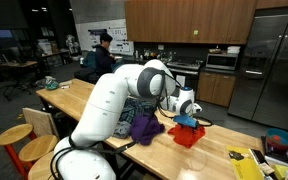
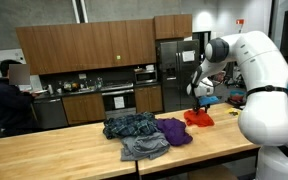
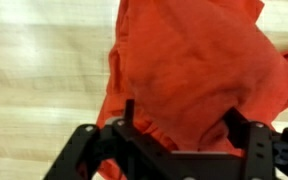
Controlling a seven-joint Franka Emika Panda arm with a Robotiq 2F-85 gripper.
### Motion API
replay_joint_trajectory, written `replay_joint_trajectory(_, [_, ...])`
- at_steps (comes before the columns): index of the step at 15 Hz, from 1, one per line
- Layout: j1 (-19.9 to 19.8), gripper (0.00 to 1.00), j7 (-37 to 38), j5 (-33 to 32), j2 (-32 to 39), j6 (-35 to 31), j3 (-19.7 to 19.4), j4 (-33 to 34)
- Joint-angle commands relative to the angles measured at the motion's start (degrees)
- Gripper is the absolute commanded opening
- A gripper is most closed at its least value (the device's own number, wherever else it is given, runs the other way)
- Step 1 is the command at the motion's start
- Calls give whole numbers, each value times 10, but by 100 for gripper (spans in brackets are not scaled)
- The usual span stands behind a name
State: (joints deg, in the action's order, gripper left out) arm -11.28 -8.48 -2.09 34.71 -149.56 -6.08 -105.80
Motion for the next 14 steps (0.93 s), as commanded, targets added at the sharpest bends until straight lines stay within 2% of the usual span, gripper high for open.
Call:
replay_joint_trajectory(1, [-34, 100, -10, 49, -35, 39, 25, -18])
replay_joint_trajectory(5, [-55, 100, -15, 109, -8, 89, 47, 22])
replay_joint_trajectory(8, [-59, 100, -16, 130, 7, 110, 49, 37])
replay_joint_trajectory(11, [-58, 100, -10, 128, 25, 123, 39, 48])
replay_joint_trajectory(14, [-55, 100, -14, 111, 37, 100, 26, 42])
